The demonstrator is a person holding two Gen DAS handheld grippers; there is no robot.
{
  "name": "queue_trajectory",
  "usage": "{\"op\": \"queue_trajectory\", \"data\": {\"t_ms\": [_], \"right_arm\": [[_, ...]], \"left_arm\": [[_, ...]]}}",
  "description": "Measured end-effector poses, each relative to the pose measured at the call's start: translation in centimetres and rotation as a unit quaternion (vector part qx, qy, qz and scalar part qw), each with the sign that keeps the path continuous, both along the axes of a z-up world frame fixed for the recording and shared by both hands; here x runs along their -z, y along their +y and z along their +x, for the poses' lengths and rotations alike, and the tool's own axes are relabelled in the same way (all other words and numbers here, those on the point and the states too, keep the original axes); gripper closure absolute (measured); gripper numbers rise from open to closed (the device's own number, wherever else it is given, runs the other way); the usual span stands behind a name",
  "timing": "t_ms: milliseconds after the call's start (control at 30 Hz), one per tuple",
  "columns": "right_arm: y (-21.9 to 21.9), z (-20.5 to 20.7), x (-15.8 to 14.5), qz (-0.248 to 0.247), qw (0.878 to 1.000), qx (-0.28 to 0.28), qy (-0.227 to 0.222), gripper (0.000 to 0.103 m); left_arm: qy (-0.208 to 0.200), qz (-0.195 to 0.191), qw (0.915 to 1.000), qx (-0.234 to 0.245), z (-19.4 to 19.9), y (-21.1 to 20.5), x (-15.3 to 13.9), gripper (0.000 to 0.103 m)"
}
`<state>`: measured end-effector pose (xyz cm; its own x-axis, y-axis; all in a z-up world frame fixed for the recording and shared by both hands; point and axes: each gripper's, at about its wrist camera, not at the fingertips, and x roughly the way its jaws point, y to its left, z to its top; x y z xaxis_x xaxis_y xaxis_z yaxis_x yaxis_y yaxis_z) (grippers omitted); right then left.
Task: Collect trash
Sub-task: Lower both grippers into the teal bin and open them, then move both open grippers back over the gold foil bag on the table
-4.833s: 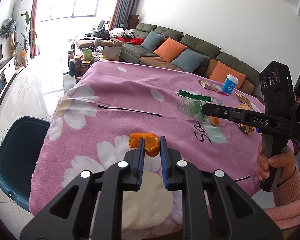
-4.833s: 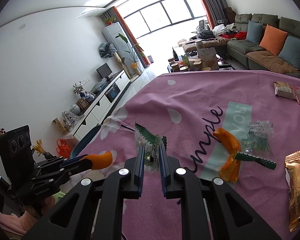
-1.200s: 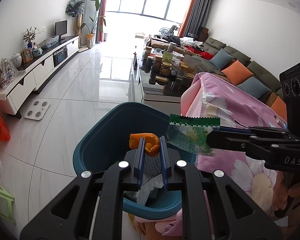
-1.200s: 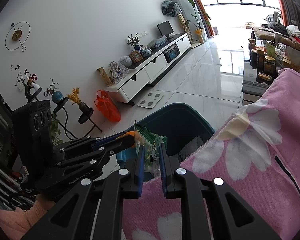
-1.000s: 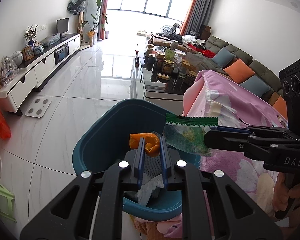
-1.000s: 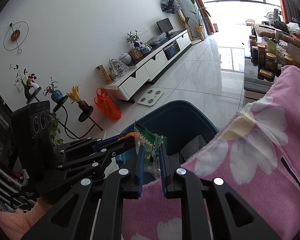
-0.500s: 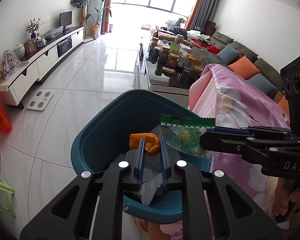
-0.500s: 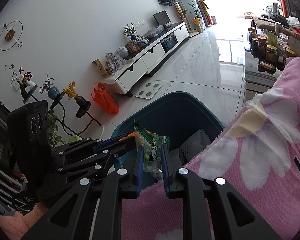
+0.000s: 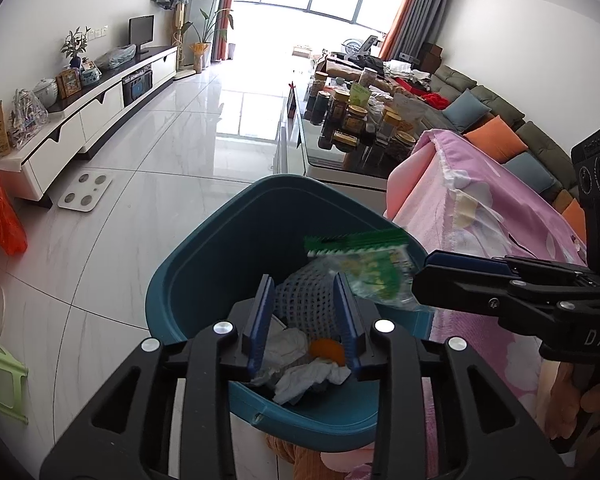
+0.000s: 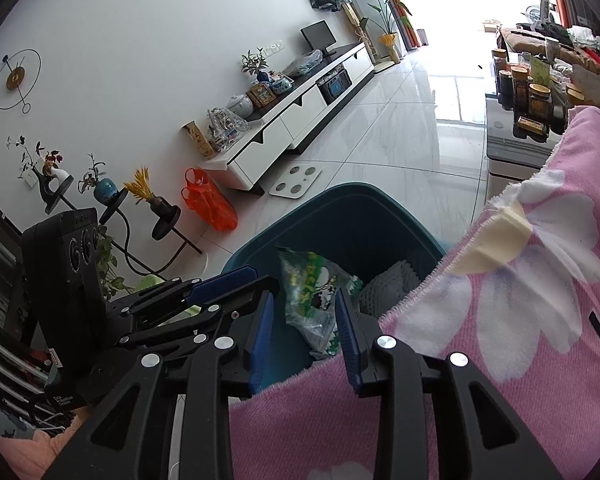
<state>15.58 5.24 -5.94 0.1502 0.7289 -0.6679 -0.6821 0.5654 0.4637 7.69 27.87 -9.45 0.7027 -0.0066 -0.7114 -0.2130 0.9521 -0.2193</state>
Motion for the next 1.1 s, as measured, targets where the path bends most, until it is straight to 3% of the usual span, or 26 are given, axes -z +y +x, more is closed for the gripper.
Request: {"op": "queue_trajectory", "data": {"t_ms": [100,300,600,733,867,1100], "right_arm": [[-0.1,0.1,0.0,0.003,1.0,0.004,0.001,0.066],[-0.7,0.1,-0.1,0.01,1.0,0.006,0.004,0.066],[-4.5,-1.5,-1.8,0.033,0.999,0.014,-0.024,0.062],[-7.8,-2.7,-3.0,0.045,0.997,0.028,-0.051,0.056],[-12.1,-3.6,-3.4,0.053,0.994,0.062,-0.067,0.056],[-20.7,-5.1,-2.7,0.041,0.984,0.155,-0.079,0.056]], "left_arm": [[-0.001,-0.001,1.0,-0.005,-0.3,0.2,-0.1,0.069],[-0.009,0.001,0.9999,-0.009,-1.0,0.2,-0.8,0.068],[-0.052,0.026,0.9981,0.021,-2.9,-2.7,-3.5,0.048],[-0.085,0.044,0.9932,0.065,-3.9,-6.2,-5.1,0.03],[-0.106,0.049,0.9849,0.127,-4.3,-10.4,-6.0,0.028],[-0.11,0.041,0.9688,0.218,-3.2,-17.6,-6.1,0.028]]}}
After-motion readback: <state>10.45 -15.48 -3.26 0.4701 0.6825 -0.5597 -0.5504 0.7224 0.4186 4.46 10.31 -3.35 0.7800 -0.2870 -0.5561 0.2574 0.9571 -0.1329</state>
